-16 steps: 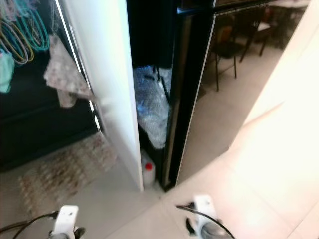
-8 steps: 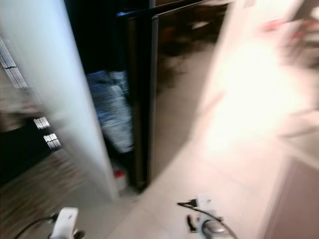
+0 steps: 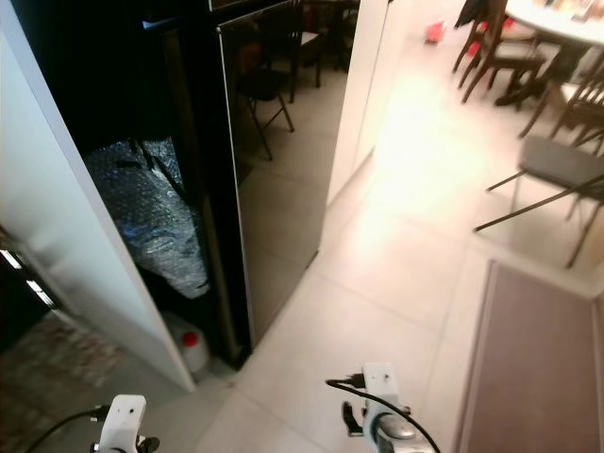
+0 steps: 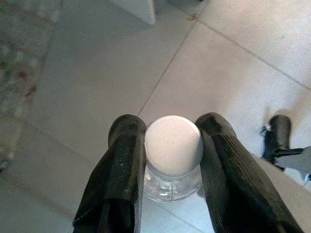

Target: Restocking fridge

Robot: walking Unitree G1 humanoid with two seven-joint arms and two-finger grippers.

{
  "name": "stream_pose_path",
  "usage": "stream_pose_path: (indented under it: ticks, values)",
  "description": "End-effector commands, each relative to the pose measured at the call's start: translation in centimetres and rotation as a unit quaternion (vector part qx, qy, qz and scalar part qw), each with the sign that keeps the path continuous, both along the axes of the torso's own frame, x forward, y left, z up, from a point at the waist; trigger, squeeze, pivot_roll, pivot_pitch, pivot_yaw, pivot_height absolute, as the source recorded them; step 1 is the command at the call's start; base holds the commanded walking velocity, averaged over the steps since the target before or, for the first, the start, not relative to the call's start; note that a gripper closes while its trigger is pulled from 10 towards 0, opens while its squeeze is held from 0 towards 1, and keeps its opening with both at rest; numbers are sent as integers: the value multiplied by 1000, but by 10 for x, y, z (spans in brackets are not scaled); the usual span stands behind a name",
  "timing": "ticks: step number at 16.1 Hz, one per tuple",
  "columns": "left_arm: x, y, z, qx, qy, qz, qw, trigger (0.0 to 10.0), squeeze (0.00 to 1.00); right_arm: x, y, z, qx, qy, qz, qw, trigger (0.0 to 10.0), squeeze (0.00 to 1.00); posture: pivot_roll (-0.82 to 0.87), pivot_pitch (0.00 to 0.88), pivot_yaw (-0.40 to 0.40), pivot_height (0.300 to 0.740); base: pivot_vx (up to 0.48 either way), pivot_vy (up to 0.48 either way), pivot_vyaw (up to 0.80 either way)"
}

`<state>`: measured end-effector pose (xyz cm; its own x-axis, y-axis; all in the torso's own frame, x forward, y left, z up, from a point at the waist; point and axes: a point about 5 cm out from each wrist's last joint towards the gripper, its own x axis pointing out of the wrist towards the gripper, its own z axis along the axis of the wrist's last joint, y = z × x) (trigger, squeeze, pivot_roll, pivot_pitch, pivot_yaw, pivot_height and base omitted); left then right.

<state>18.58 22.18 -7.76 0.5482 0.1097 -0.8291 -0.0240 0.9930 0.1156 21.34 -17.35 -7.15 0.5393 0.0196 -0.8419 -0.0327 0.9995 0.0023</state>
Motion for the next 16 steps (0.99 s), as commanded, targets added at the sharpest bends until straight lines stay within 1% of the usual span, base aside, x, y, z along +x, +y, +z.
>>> stream_pose_path:
  ticks: [1,2,3,6,8,9,10,13,16]
  values:
    - [-2,1,-1,0,5,6,1000,10000,0,-2,-7,0,-3,-2,-13,1000,10000,0,86,0,-11,740,0,259,0]
    - [-2,1,-1,0,5,6,1000,10000,0,-1,-7,0,-1,-4,-15,1000,10000,0,86,0,-11,740,0,270,0]
    - [-1,1,-1,0,6,5,1000,10000,0,-1,-8,0,-10,0,-13,1000,10000,0,86,0,-11,740,0,266,0]
    - [-1,1,-1,0,6,5,1000,10000,0,-1,-8,0,-6,-2,-21,1000,10000,0,87,0,-13,740,0,274,0]
    - [-1,1,-1,-1,5,6,1000,10000,0,-1,-8,0,-5,-1,-26,1000,10000,0,89,0,-14,740,0,270,-800]
    - [-1,1,-1,-1,6,6,1000,10000,0,-1,-9,0,-18,4,-15,1000,10000,0,88,0,-15,740,0,270,-800]
    - [-1,1,-1,-1,6,6,1000,10000,0,-1,-10,0,-21,3,-23,1000,10000,0,88,0,-15,740,0,274,-800]
    - [-1,0,-1,-1,6,6,1000,10000,0,-1,-9,0,-15,-7,-37,999,10000,0,89,0,-15,740,0,273,0]
    - [-1,0,-1,-1,6,6,1000,10000,0,-1,-10,0,-15,-8,-39,999,10000,0,89,0,-15,740,0,270,0]
